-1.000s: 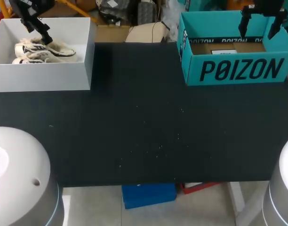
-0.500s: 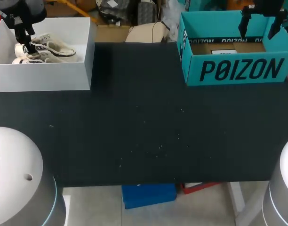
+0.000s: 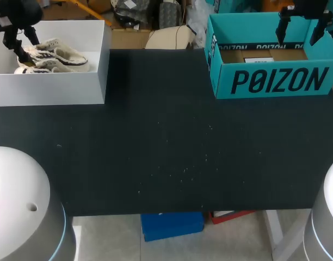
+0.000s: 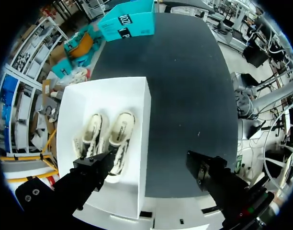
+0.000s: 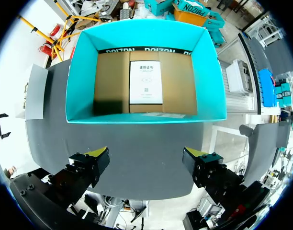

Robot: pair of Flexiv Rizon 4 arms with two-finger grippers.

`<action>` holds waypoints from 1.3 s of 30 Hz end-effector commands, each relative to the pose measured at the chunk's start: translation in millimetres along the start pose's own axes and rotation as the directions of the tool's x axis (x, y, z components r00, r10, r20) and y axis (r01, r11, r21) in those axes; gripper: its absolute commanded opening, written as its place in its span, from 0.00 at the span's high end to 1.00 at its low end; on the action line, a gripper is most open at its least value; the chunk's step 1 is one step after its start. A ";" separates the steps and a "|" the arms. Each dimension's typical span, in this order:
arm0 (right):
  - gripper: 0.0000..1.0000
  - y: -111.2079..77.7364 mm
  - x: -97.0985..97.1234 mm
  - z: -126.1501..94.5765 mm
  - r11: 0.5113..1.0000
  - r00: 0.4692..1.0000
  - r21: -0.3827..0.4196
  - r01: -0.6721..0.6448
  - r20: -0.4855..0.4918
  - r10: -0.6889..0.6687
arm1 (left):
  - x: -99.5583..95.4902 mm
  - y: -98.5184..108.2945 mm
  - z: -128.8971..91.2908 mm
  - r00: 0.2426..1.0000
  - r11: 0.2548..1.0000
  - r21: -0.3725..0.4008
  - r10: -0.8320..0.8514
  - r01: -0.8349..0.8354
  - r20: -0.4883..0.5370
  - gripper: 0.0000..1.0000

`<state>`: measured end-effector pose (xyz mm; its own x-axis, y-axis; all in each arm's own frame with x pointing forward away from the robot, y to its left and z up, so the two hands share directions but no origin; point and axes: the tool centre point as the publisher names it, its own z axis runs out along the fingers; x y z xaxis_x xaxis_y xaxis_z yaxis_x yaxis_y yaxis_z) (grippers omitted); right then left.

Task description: Take the shoe out of the shoebox, open the shoe tongue, remove and reinsert the insole, then place the shoe into the shoebox

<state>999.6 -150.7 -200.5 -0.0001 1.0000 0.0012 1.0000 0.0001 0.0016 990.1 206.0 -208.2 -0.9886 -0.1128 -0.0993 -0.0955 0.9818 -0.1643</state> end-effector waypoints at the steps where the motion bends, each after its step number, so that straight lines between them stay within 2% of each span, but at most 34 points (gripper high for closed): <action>1: 0.00 0.3 0.3 -0.3 1.000 1.000 0.001 0.000 0.000 0.000 | -31.8 1.0 4.0 0.997 0.999 -0.033 -0.004 0.001 -0.079 0.36; 2: 0.00 0.3 0.3 -0.3 1.000 1.000 0.001 0.000 0.000 0.000 | -35.3 2.4 5.7 0.997 0.999 -0.053 0.006 -0.010 -0.081 0.33; 3: 0.00 0.3 0.3 -0.3 1.000 1.000 0.001 0.000 0.000 0.000 | -39.6 4.1 7.8 0.997 0.998 -0.064 0.012 -0.017 -0.079 0.21; 4: 0.00 0.3 0.3 -0.3 1.000 1.000 0.001 0.000 0.000 0.000 | -43.9 5.9 9.5 0.997 0.997 -0.075 0.011 -0.017 -0.080 0.24; 6: 0.00 0.3 0.3 -0.3 1.000 1.000 0.001 0.000 0.000 0.000 | -52.8 9.6 15.0 0.997 0.996 -0.088 0.013 -0.020 -0.079 0.54; 7: 0.00 0.3 0.3 -0.3 1.000 1.000 0.001 0.000 0.000 0.000 | -57.0 11.2 17.9 0.997 0.995 -0.093 0.015 -0.022 -0.078 0.56; 9: 0.00 0.3 0.3 -0.3 1.000 1.000 0.001 0.000 0.000 0.000 | -66.1 14.8 24.3 0.997 0.995 -0.097 0.013 -0.020 -0.072 0.49; 11: 0.00 0.3 0.3 -0.3 1.000 1.000 0.001 0.000 0.000 0.000 | -74.7 17.4 30.6 0.997 0.995 -0.097 0.019 -0.025 -0.069 0.32; 12: 0.00 0.3 0.3 -0.3 1.000 1.000 0.001 0.000 0.000 0.000 | -77.0 18.1 32.9 0.997 0.995 -0.099 0.021 -0.027 -0.069 0.31; 14: 0.00 0.3 0.3 -0.3 1.000 1.000 0.001 0.000 0.000 0.000 | -85.4 19.6 41.3 0.997 0.994 -0.102 0.038 -0.045 -0.067 0.38; 17: 0.00 0.3 0.3 -0.3 1.000 1.000 0.001 0.000 0.000 0.000 | -94.1 21.6 54.2 0.996 0.992 -0.114 0.054 -0.062 -0.074 0.32; 20: 0.00 0.3 0.3 -0.3 1.000 1.000 0.001 0.000 0.000 0.000 | -101.5 23.2 68.9 0.994 0.989 -0.127 0.067 -0.077 -0.082 0.36; 24: 0.00 0.3 0.3 -0.3 1.000 1.000 0.001 0.000 0.000 0.000 | -108.9 24.7 84.0 0.993 0.986 -0.138 0.081 -0.093 -0.090 0.37; 25: 0.00 0.3 0.3 -0.3 1.000 1.000 0.001 0.000 0.000 0.000 | -111.4 25.3 90.4 0.991 0.984 -0.145 0.090 -0.103 -0.096 0.43; 30: 0.00 0.3 0.3 -0.3 1.000 1.000 0.001 0.000 0.000 0.000 | -117.9 25.3 108.2 0.988 0.981 -0.153 0.105 -0.122 -0.114 0.55; 39: 0.00 0.3 0.3 -0.3 1.000 1.000 0.001 0.000 0.000 0.000 | -124.6 21.8 141.2 0.976 0.967 -0.178 0.158 -0.184 -0.151 0.52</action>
<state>999.6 -150.6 -200.5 -0.0003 1.0000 0.0011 1.0000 0.0002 0.0017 1116.8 222.9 -326.7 -0.9980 0.0628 -0.0022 0.0627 0.9976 0.0308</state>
